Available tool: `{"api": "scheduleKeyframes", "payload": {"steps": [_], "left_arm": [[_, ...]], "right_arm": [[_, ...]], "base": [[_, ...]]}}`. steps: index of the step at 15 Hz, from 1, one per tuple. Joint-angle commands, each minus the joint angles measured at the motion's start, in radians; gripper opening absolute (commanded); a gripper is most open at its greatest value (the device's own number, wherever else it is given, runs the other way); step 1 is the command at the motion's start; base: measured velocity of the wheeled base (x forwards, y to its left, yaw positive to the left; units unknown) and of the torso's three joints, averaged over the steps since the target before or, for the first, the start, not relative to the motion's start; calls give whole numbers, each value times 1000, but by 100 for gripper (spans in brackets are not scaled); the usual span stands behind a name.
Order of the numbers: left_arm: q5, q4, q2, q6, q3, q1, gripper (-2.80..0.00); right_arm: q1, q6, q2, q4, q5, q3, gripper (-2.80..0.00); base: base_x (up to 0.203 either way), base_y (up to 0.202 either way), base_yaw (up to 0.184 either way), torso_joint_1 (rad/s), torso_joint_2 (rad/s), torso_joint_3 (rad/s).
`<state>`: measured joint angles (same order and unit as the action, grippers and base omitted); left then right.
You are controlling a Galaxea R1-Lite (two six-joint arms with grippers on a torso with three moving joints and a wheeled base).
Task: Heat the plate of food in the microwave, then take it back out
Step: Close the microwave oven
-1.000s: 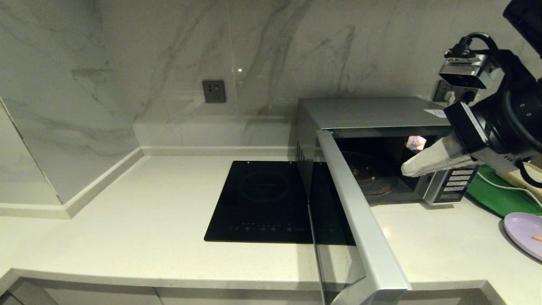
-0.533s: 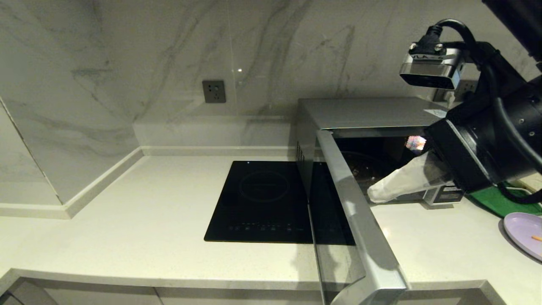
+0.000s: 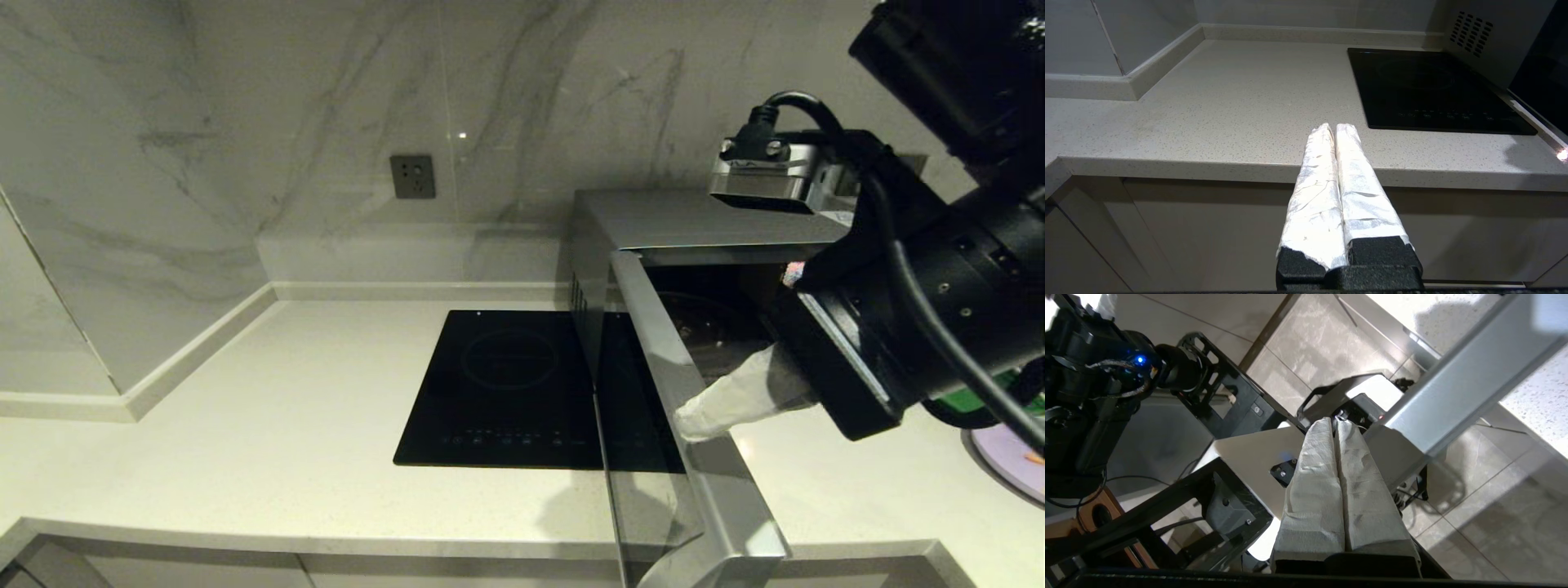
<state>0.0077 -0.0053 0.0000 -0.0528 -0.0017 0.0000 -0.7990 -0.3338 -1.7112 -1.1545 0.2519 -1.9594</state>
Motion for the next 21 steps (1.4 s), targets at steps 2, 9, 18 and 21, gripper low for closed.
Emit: {"api": "scheduleKeyframes", "payload": {"steps": [2, 9, 18, 21], "left_arm": [[0, -1, 0, -1, 0, 0, -280], [0, -1, 0, -1, 0, 0, -280], [0, -1, 0, -1, 0, 0, -280], [0, -1, 0, -1, 0, 0, -280]], "right_arm": [[-27, -4, -40, -7, 1, 0, -280], [-26, -20, -63, -11, -8, 35, -280], [66, -208, -4, -11, -170, 183, -280], [154, -223, 43, -10, -171, 255, -280]], "base": [[0, 0, 0, 0, 0, 0], [0, 0, 0, 0, 0, 0], [0, 0, 0, 0, 0, 0], [0, 0, 0, 0, 0, 0]]}}
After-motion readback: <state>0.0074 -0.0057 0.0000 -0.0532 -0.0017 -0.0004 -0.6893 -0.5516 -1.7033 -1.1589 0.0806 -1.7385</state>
